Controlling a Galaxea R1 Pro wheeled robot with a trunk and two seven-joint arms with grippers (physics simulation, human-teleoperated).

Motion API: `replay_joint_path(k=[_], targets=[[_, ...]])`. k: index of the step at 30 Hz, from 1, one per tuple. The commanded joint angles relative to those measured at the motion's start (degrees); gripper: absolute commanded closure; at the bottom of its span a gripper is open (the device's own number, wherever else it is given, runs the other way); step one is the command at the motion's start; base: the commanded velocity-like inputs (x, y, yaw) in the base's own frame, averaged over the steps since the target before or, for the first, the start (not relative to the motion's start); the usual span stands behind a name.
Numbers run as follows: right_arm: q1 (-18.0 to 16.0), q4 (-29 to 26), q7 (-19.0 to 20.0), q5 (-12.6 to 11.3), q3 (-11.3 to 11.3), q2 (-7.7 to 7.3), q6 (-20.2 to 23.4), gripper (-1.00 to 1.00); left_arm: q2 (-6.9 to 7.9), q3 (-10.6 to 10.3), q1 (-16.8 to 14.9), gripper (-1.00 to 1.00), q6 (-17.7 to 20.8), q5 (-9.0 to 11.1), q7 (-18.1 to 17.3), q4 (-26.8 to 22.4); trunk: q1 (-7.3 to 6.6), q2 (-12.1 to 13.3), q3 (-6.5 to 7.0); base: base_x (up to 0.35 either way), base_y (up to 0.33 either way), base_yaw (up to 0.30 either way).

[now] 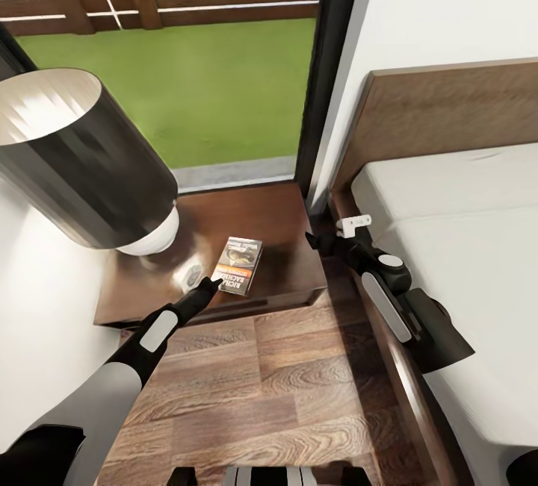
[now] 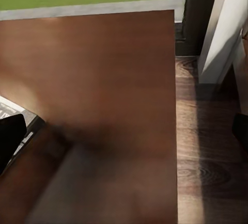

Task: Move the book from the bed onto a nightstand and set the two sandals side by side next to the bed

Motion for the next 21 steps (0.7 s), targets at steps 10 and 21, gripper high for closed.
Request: replay_joint_path(k=[10, 21], targets=[[-0.04, -0.07, -0.21, -0.32, 0.06, -0.05, 0.21, -1.0, 0.07, -0.26, -0.01, 1.0, 0.2, 0.59, -0.08, -0.01, 0.0, -0.01, -0.11, 0.028, 0.0, 0.0], [-0.04, -0.07, -0.21, -0.32, 0.02, -0.05, 0.21, -1.0, 0.06, -0.26, 0.04, 1.0, 0.15, 0.59, -0.09, -0.01, 0.0, -0.01, -0.11, 0.144, 0.0, 0.0]])
